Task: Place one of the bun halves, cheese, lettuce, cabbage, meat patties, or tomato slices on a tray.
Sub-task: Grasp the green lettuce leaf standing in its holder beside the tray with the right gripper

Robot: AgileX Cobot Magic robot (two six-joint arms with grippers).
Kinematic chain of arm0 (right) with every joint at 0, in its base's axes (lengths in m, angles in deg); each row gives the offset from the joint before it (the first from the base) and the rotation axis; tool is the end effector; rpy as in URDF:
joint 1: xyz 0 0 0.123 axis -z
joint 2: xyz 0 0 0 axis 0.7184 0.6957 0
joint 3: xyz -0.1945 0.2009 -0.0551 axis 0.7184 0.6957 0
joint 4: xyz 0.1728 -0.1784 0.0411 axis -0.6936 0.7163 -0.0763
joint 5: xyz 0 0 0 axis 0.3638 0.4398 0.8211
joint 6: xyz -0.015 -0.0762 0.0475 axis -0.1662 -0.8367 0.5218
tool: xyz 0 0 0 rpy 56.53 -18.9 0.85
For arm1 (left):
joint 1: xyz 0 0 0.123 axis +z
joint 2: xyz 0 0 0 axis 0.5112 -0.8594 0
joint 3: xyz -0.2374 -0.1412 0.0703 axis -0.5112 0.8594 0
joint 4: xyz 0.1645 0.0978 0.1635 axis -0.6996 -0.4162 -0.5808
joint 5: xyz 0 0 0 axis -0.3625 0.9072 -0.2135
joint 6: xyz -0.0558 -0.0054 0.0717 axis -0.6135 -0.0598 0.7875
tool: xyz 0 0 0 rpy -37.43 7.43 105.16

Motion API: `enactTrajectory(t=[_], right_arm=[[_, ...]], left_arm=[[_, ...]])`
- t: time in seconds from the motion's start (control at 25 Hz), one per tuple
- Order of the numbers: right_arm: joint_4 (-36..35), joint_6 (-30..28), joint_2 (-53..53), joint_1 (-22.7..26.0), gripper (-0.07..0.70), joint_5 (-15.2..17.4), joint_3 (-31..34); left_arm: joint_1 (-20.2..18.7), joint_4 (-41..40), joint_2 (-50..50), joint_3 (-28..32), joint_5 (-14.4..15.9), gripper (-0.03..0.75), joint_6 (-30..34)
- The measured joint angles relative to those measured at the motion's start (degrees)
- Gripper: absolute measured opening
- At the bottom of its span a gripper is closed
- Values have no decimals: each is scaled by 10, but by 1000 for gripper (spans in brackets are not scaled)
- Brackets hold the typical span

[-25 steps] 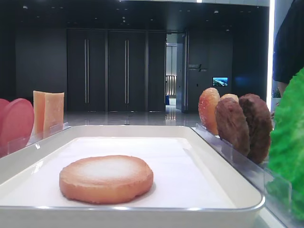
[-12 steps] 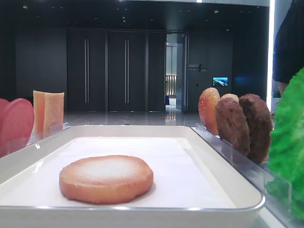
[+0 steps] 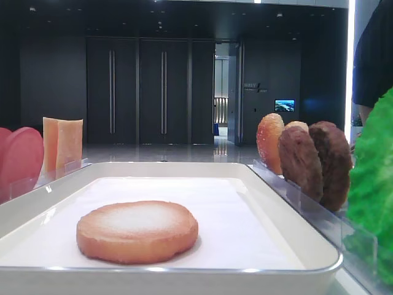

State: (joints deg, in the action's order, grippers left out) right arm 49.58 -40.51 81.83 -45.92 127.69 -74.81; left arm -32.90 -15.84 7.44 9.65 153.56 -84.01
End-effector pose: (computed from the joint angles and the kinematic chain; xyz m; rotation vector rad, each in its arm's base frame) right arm 0.1854 0.0088 0.3163 -0.0311 2.8211 0.1334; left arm -0.0070 0.0012 0.2668 -0.0011 2.1024 -0.0318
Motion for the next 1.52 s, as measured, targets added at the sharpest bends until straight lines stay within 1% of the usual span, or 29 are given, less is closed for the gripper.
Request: enactTrajectory(t=[0.24, 0.32, 0.36, 0.48, 0.6, 0.72, 0.88, 1.04, 1.16, 1.52], right_arm=[[-86, 5, 0, 0, 437, 5, 0], [-101, 16, 0, -13, 437, 5, 0], [-104, 25, 0, -24, 437, 5, 0], [-98, 62, 0, -82, 437, 4, 0], [-65, 114, 6, -147, 437, 1, 0], [-44, 158, 25, -190, 437, -2, 0], [-44, 192, 53, -245, 437, -26, 0], [-44, 221, 81, -287, 437, -52, 0], [-40, 228, 104, -301, 437, -57, 0], [-11, 232, 122, -303, 437, -80, 0]], left_arm=[[0, 0, 0, 0, 0, 534, 0], [0, 0, 0, 0, 0, 534, 0], [0, 0, 0, 0, 0, 534, 0], [0, 0, 0, 0, 0, 534, 0], [0, 0, 0, 0, 0, 534, 0], [0, 0, 0, 0, 0, 534, 0], [0, 0, 0, 0, 0, 534, 0], [0, 0, 0, 0, 0, 534, 0], [0, 0, 0, 0, 0, 534, 0], [0, 0, 0, 0, 0, 534, 0]])
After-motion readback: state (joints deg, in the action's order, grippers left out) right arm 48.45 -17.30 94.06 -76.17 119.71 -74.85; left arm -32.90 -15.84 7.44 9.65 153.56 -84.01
